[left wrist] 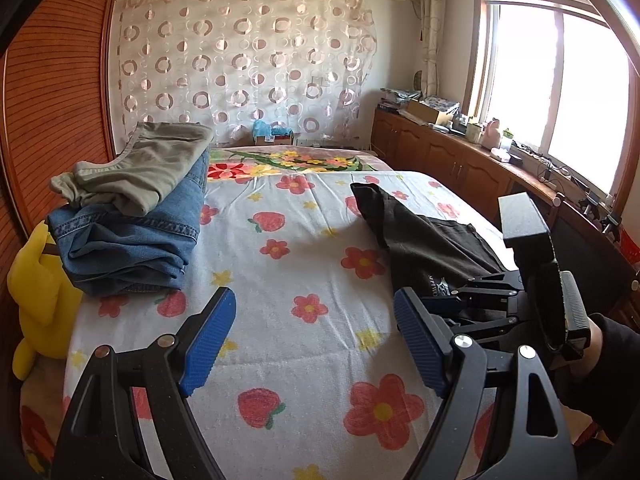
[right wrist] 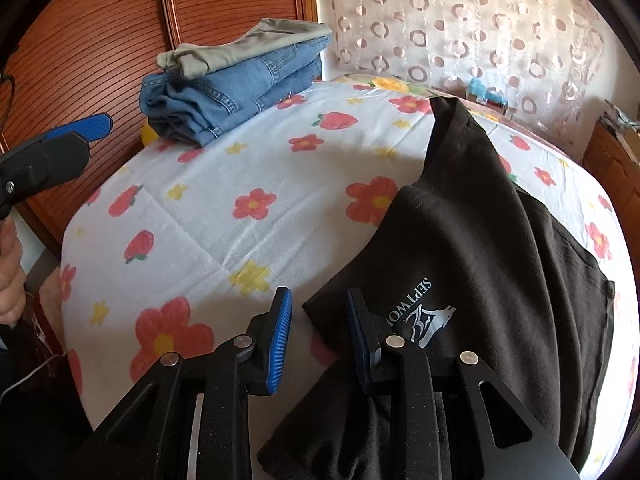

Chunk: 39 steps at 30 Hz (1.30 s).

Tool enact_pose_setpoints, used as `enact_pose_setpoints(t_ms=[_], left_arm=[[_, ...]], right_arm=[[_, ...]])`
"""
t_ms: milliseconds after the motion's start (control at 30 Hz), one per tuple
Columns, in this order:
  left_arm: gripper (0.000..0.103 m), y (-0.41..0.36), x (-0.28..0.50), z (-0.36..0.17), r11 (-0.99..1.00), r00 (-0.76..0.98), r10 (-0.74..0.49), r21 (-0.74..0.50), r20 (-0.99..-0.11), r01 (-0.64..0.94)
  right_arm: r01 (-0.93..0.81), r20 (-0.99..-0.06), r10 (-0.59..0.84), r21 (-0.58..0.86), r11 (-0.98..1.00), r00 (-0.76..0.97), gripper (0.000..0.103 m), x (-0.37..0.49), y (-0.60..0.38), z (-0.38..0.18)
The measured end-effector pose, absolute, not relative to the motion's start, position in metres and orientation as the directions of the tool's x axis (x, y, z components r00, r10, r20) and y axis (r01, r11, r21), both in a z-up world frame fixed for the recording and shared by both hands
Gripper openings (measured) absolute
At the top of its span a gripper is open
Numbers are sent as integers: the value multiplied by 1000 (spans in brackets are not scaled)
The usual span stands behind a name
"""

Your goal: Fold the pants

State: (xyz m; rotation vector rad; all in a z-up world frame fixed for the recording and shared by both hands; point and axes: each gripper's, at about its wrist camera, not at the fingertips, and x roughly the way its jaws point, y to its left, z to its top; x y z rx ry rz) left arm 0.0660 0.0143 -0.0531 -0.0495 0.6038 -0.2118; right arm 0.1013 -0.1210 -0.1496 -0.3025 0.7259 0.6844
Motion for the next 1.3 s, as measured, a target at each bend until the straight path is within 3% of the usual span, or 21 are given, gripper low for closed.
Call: enact_pose_setpoints(t_ms=[200,667,1300], left_arm=[[82,12,66,-58,975,793,-220,-111,-568,191],[82,-29,101,-70,959,742,-264,-88,-617,268],[82,-105,159,-81,914,646,-330,-62,-688,401]], right_arm=[[-646,-694,443,-42,762,567,2,107,-117,-152],[-529,-559,429,-21,848,709,2,123,-198,-95],[-401,-605,304,-27,916,736,2,192,-267,-100]])
